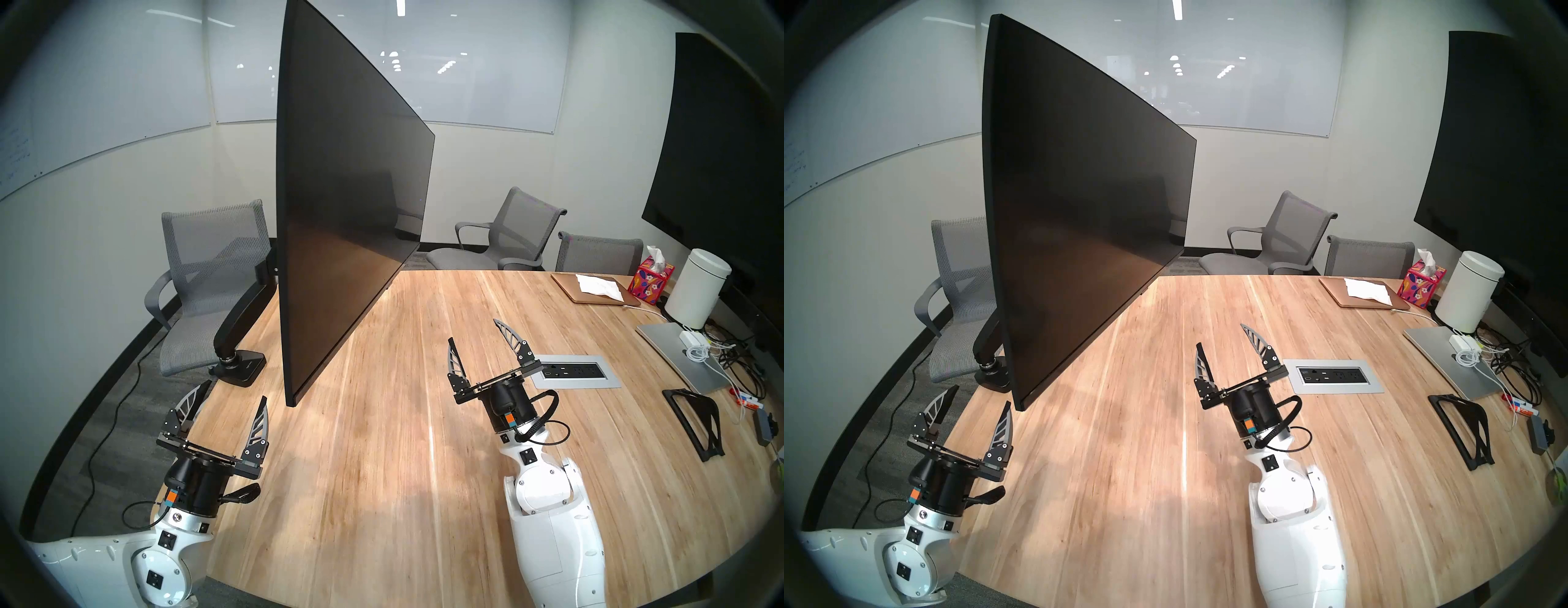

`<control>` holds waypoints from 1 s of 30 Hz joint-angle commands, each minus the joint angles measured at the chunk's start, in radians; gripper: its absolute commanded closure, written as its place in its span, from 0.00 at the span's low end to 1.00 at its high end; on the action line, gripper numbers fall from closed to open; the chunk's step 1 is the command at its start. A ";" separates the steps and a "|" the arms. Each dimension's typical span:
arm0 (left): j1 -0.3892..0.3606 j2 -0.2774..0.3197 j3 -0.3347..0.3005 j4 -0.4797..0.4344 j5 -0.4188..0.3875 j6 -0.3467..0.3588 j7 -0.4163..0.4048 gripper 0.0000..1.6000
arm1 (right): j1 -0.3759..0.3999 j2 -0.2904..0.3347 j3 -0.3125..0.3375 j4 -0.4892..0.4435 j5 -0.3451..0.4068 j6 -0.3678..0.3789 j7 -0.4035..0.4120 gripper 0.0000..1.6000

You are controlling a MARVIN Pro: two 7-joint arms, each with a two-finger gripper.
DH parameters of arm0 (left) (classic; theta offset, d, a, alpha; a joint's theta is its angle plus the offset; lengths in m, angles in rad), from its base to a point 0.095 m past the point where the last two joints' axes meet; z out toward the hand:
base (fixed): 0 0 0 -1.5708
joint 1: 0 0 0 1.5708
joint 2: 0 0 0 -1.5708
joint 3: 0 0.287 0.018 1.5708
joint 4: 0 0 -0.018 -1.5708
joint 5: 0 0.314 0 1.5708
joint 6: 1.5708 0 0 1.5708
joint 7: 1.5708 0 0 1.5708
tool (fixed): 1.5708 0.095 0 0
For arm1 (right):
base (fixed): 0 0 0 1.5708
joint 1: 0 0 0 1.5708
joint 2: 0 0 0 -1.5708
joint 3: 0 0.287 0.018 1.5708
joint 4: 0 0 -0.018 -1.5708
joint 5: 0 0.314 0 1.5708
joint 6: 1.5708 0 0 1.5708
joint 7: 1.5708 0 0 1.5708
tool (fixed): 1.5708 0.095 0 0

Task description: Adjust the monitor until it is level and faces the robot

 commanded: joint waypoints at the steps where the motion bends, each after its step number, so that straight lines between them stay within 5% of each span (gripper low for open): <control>1: -0.001 0.001 -0.001 -0.007 0.000 -0.001 0.000 0.00 | 0.003 0.000 0.000 -0.015 0.000 -0.001 0.000 0.00; 30: -0.002 0.001 -0.001 -0.007 0.000 -0.001 0.001 0.00 | 0.003 0.000 0.000 -0.015 0.000 -0.001 0.000 0.00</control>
